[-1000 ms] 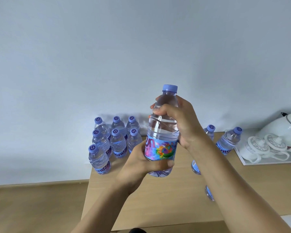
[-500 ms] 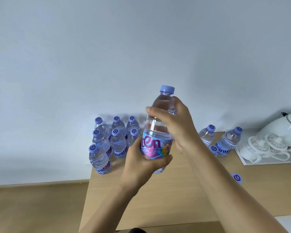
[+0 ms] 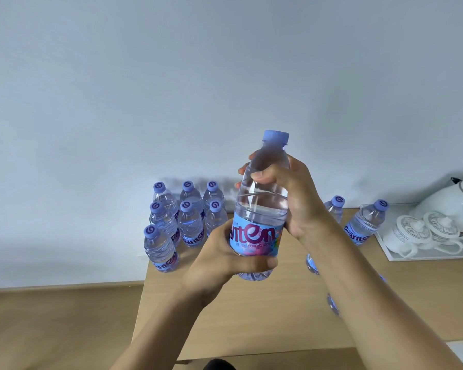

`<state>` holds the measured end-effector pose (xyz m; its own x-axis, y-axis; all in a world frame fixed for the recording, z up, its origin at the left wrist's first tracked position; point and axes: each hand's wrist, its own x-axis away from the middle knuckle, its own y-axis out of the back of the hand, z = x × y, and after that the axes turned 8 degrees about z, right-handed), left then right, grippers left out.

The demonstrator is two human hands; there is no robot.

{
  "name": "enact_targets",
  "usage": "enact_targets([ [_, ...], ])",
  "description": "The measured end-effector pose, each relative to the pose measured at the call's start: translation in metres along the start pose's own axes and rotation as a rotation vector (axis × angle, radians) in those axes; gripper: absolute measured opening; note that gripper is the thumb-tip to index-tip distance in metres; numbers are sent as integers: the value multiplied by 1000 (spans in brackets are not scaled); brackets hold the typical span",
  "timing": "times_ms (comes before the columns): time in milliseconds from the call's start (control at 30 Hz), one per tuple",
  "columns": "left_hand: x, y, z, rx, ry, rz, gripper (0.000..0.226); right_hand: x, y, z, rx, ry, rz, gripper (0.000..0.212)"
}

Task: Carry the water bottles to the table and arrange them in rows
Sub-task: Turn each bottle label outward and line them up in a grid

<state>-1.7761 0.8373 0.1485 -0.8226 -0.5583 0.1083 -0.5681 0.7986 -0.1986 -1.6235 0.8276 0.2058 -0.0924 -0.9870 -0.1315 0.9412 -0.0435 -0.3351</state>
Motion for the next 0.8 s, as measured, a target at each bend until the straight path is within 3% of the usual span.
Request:
enact_targets([
  [167, 2, -6, 2, -51, -36, -130, 43, 3, -1, 3, 48, -12, 8, 33],
  [367, 4, -16, 3, -241, -98, -345, 42, 8, -12, -2, 213, 35, -217, 25],
  [533, 7, -15, 7, -214, -107, -289, 51, 9, -18, -1, 153, 41, -220, 16],
  [800, 11, -7, 3, -49, -103, -105, 49, 12, -8, -3, -19, 44, -126, 23],
])
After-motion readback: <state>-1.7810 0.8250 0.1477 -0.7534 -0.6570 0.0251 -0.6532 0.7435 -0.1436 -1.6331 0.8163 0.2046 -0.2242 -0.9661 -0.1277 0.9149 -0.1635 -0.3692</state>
